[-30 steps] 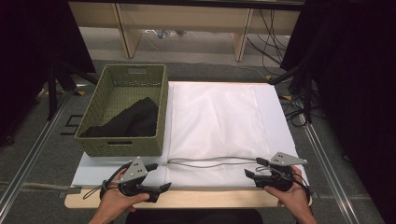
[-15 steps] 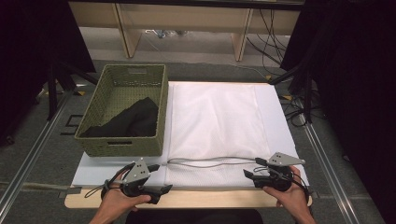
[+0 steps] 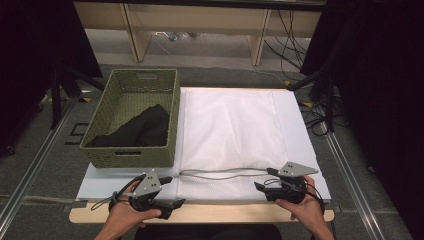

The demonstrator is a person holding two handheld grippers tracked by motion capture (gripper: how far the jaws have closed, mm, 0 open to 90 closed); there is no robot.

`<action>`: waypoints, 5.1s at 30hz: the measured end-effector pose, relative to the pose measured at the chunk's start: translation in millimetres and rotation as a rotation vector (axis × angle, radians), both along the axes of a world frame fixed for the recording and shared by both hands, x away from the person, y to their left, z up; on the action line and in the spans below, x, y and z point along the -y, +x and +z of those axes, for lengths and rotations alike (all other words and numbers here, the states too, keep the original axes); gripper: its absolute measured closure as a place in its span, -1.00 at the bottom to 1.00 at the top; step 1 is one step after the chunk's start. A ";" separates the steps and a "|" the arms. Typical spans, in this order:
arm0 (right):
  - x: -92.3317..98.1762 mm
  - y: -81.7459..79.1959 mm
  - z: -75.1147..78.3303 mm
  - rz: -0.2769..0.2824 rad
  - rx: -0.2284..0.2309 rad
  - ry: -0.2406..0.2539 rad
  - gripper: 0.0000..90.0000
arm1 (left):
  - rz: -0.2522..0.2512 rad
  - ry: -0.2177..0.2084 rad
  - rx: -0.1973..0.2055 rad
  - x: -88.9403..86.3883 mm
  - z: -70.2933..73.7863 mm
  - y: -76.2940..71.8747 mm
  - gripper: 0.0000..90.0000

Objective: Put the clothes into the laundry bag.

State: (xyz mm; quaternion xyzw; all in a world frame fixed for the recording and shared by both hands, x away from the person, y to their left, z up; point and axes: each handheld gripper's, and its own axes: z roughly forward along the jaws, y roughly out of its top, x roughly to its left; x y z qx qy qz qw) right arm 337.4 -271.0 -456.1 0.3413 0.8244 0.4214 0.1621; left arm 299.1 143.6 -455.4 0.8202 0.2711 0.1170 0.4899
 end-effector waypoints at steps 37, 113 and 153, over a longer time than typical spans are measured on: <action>-71.9 90.8 -16.1 0.228 0.043 -0.389 -0.40 | -0.008 0.008 -0.020 -3.2 -0.5 3.7 -0.58; -69.0 117.1 34.6 0.263 0.059 -0.346 0.99 | 0.158 -0.061 -0.037 -35.8 53.8 21.9 -0.45; -69.1 115.7 42.0 0.295 0.074 -0.361 0.99 | 0.343 0.316 -0.205 -105.4 74.6 195.7 -0.53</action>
